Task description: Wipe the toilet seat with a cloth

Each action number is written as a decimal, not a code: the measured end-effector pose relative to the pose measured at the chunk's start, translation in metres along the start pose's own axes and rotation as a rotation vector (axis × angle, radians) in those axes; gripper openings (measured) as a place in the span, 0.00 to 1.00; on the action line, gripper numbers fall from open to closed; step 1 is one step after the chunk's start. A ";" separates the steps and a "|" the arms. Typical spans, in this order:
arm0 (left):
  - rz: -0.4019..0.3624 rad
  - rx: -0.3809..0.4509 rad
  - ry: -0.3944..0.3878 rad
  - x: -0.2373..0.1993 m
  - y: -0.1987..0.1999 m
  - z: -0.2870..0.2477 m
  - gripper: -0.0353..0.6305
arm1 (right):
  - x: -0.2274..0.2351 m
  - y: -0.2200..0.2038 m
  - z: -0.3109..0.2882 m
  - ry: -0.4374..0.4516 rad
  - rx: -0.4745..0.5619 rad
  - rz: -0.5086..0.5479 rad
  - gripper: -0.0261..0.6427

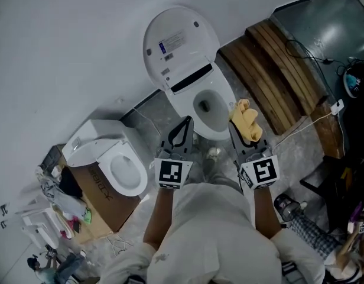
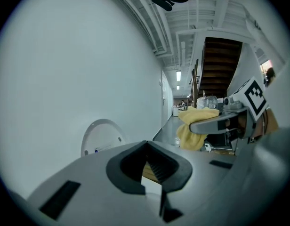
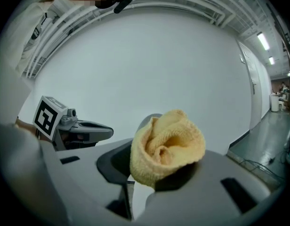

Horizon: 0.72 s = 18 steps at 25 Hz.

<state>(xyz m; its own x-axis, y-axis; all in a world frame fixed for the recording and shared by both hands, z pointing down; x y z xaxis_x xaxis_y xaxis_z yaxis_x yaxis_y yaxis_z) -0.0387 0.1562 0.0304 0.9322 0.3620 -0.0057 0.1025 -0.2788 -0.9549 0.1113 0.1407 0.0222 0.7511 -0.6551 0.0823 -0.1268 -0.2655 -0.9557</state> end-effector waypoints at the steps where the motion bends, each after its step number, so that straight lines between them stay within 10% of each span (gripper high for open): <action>1: 0.008 -0.011 -0.009 -0.005 -0.006 -0.007 0.07 | 0.001 -0.004 -0.008 -0.006 -0.017 0.000 0.18; 18: 0.129 -0.167 -0.115 -0.086 -0.138 -0.099 0.07 | 0.005 -0.122 -0.140 -0.046 -0.272 -0.043 0.19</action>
<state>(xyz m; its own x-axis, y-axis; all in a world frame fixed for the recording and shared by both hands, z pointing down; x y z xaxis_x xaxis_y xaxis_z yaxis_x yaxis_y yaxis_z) -0.0984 0.0755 0.1924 0.8967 0.4097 -0.1676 0.0498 -0.4696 -0.8815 0.0396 0.0711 0.1789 0.7874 -0.6078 0.1024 -0.2587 -0.4766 -0.8402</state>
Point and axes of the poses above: the fingertips, and each gripper's own axes: z backward along the fingers, x to its right, y out of its top, the point moved 2 cm from there along z, backward along the fingers, and after that the axes turned 3 degrees about -x, right-handed, at the moved point
